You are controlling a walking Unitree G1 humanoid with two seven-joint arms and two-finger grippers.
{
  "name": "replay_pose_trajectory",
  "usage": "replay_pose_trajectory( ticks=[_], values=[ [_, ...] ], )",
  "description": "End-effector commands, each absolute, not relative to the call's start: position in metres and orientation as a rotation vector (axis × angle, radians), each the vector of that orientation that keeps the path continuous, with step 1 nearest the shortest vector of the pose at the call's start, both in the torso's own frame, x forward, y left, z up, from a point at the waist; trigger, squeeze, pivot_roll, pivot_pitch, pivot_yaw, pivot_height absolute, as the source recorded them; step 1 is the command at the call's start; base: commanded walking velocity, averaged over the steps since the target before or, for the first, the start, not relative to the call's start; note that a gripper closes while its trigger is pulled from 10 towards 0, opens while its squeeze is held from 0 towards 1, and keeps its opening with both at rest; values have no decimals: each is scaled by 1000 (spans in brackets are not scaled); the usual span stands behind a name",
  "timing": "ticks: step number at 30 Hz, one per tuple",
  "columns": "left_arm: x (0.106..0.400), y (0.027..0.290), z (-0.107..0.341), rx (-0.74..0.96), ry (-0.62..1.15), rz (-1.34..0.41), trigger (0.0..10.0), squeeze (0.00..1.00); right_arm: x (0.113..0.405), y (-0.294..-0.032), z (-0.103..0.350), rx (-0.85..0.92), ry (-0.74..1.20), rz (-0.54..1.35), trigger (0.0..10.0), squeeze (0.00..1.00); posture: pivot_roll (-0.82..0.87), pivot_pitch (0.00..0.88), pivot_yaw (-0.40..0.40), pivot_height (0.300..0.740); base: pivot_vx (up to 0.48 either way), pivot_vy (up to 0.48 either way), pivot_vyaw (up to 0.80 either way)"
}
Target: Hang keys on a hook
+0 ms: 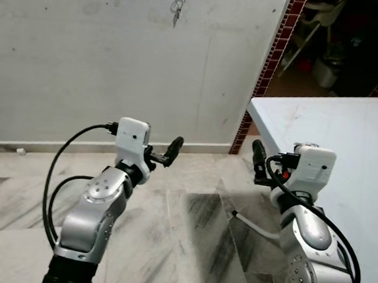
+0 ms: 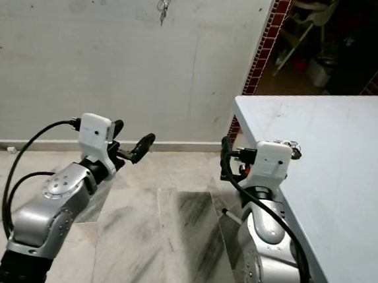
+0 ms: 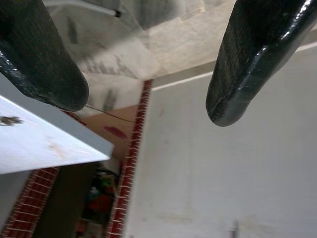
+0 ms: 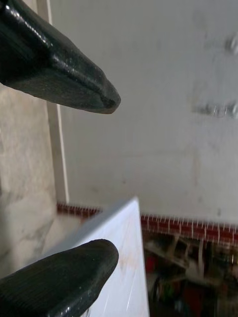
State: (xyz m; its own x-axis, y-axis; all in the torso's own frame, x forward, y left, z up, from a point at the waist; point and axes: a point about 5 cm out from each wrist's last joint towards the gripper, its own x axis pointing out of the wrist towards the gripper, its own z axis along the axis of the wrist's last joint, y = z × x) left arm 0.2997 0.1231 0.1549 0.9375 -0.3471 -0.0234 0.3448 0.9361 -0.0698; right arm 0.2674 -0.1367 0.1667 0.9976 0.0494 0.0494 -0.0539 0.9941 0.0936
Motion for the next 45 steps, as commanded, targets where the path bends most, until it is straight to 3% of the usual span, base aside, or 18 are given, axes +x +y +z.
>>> replay_pose_trajectory(
  ticks=[1, 9, 29, 45],
  values=[
    [300, 116, 157, -61, 27, -370, 10000, 0, 268, -142, 171, 87, -65, 35, 10000, 0, 127, 0, -56, 740, 0, 0, 0],
    [299, 115, 157, -71, 26, -386, 10000, 0, 269, -143, 171, 88, -67, 24, 10000, 0, 134, 0, -59, 740, 0, 0, 0],
    [298, 116, 158, -84, 27, -406, 10000, 0, 270, -143, 171, 90, -61, 22, 10000, 0, 132, 0, -56, 740, 0, 0, -760],
    [298, 114, 160, -90, 21, -425, 10000, 0, 270, -143, 172, 91, -70, 17, 10000, 0, 133, 0, -51, 740, 309, 0, 0]
  ],
)
